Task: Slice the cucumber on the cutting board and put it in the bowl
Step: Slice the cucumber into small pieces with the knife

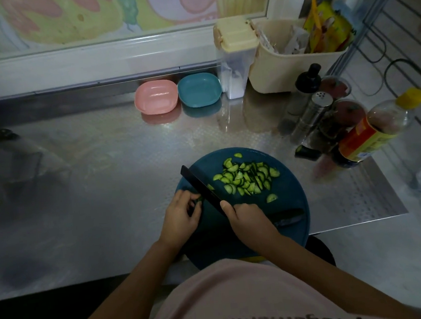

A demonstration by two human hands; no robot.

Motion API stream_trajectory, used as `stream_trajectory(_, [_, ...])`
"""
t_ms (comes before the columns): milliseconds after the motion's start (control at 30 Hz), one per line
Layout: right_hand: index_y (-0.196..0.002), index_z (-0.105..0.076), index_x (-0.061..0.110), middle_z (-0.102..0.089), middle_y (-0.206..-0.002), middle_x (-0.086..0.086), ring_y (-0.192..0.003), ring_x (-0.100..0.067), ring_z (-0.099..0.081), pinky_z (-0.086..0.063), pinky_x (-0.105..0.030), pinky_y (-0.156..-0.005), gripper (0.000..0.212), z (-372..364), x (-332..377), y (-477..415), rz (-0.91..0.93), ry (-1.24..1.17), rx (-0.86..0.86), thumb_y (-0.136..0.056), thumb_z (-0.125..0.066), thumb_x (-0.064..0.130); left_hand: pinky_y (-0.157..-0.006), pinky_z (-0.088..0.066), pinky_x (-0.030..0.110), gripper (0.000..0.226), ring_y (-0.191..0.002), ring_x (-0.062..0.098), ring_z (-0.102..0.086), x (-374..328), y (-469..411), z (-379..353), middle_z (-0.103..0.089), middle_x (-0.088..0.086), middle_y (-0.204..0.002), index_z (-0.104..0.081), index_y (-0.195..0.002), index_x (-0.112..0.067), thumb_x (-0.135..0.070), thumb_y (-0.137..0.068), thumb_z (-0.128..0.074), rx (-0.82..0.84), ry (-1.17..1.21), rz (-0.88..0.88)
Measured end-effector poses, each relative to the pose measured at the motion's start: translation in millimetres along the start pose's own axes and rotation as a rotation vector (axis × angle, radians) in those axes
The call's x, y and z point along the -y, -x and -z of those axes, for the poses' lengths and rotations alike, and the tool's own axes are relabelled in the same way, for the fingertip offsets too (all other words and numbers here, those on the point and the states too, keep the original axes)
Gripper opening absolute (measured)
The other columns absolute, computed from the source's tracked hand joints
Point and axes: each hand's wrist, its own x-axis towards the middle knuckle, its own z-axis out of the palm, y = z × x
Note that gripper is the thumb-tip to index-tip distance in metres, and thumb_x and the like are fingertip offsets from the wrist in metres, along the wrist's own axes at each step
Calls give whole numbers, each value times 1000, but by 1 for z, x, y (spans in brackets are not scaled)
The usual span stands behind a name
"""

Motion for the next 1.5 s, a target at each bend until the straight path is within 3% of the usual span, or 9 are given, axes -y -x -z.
stream_trajectory(300, [-58,-39,11,-42,-54,-7,-50,-20,-41,-32,-35,-55,56,3,3,0,25,9,17,-101,-25,44,-64,-35,10,9,-71,5,-43,1,0,-1,-50,2,-79,-62,-87,-7,-13,-82,-59,-11,3,-2])
stream_trajectory(433, [-66,-39,13,-43,-59,-9,-55,-24,-44,-38,-39,-58,46,6,8,2,15,-23,38,-103,-24,37,-65,-34,8,7,-70,4,-43,1,-1,-1,-50,1,-78,-62,-86,-7,-13,-82,-59,-18,4,-2])
stream_trajectory(600, [-59,-41,9,-43,-54,-8,-50,-22,-42,-28,-34,-50,58,0,6,-6,11,39,30,-100,-25,46,-66,-33,3,2,-70,1,-40,2,-1,0,-48,0,-79,-61,-82,-6,-5,-82,-62,-27,3,-18])
stream_trajectory(867, [-55,-39,13,-44,-56,-6,-57,-26,-48,-41,-38,-58,58,-1,10,-5,-38,24,19,-99,-27,48,-67,-34,3,5,-71,3,-42,3,-1,-1,-49,1,-80,-61,-84,-7,-10,-83,-59,-20,-10,-13])
stream_trajectory(1133, [-56,-37,14,-41,-53,-3,-49,-16,-39,-32,-33,-58,55,2,3,-2,-26,-17,16,-101,-24,43,-68,-33,3,9,-70,0,-43,5,-1,-3,-52,2,-77,-63,-86,-5,-12,-83,-59,-46,1,11])
stream_trajectory(1500, [-53,-34,12,-41,-51,-6,-52,-22,-43,-34,-35,-56,58,3,9,3,-4,-79,19,-101,-28,44,-66,-34,4,2,-69,1,-43,6,-1,-3,-52,3,-75,-63,-84,-6,-7,-82,-63,-56,6,-16])
